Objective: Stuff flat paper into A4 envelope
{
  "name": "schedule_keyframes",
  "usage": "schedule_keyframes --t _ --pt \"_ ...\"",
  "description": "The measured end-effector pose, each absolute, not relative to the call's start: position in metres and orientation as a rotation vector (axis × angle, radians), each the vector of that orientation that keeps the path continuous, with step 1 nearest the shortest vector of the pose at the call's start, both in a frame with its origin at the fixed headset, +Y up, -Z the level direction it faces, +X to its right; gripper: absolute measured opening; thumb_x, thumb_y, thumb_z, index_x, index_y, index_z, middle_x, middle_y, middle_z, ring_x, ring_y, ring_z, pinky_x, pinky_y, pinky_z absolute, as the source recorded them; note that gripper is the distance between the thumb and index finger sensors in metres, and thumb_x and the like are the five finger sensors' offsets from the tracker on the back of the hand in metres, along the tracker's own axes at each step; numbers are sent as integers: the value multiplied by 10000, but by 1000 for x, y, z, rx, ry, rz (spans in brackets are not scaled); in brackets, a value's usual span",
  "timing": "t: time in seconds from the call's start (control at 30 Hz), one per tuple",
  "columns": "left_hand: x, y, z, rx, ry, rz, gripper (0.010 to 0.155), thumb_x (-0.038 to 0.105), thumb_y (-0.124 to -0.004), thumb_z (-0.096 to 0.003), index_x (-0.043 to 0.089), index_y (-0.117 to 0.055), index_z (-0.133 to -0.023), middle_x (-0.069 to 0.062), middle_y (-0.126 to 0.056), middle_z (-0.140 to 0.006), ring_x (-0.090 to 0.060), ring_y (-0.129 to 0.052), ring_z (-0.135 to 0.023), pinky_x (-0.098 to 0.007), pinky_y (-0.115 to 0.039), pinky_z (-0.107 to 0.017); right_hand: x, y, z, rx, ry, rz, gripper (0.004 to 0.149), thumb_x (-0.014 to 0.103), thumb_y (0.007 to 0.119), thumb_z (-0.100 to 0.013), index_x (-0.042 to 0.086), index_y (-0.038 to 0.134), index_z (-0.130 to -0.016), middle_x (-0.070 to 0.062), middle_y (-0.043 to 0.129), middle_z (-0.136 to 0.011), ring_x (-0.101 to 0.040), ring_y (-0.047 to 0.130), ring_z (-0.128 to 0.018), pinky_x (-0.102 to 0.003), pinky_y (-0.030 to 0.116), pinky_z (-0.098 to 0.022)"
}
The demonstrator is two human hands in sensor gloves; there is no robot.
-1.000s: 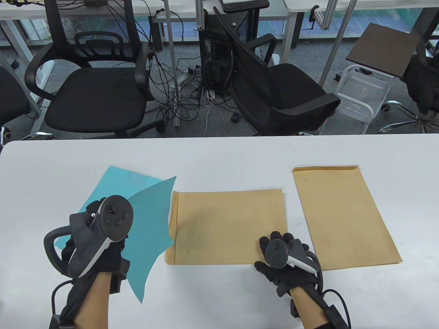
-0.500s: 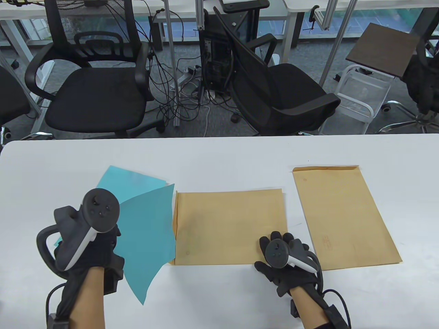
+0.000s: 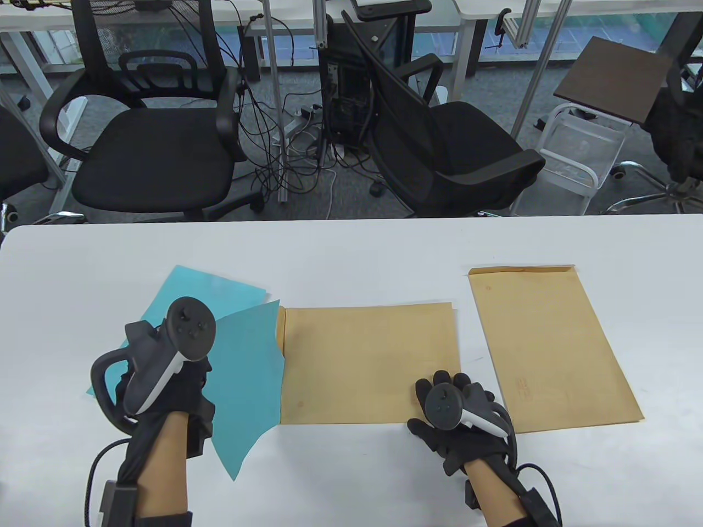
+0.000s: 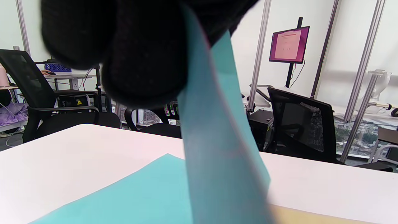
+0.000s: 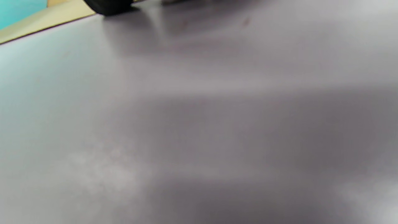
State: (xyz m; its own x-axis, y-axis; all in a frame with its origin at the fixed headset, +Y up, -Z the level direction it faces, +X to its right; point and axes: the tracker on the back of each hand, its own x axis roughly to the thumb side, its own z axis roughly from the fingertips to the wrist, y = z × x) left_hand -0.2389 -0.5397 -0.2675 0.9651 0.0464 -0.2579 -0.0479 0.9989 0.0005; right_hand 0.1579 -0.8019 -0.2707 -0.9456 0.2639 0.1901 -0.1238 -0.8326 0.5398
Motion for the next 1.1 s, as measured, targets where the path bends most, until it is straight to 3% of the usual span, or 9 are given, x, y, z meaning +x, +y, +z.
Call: schedule_keyframes --t 0.6,1.1 --pt "-250 -570 -305 -138 300 -72 418 140 -770 -457 148 -864 -864 -193 -946 -775 -286 -1037 -420 -519 -816 -478 159 -802 -271 386 796 2788 737 501 494 -647 148 65 -1132 -225 -68 -1110 -593 -96 -950 -825 33 -560" --pt "-267 -597 -331 -164 325 -92 423 129 -753 -463 167 -862 -871 -176 -929 -813 -306 -1021 -456 -545 -790 -504 159 -802 -271 386 800 2785 736 499 493 -647 148 61 -1130 -224 -74 -1107 -592 -100 -947 -824 30 -559"
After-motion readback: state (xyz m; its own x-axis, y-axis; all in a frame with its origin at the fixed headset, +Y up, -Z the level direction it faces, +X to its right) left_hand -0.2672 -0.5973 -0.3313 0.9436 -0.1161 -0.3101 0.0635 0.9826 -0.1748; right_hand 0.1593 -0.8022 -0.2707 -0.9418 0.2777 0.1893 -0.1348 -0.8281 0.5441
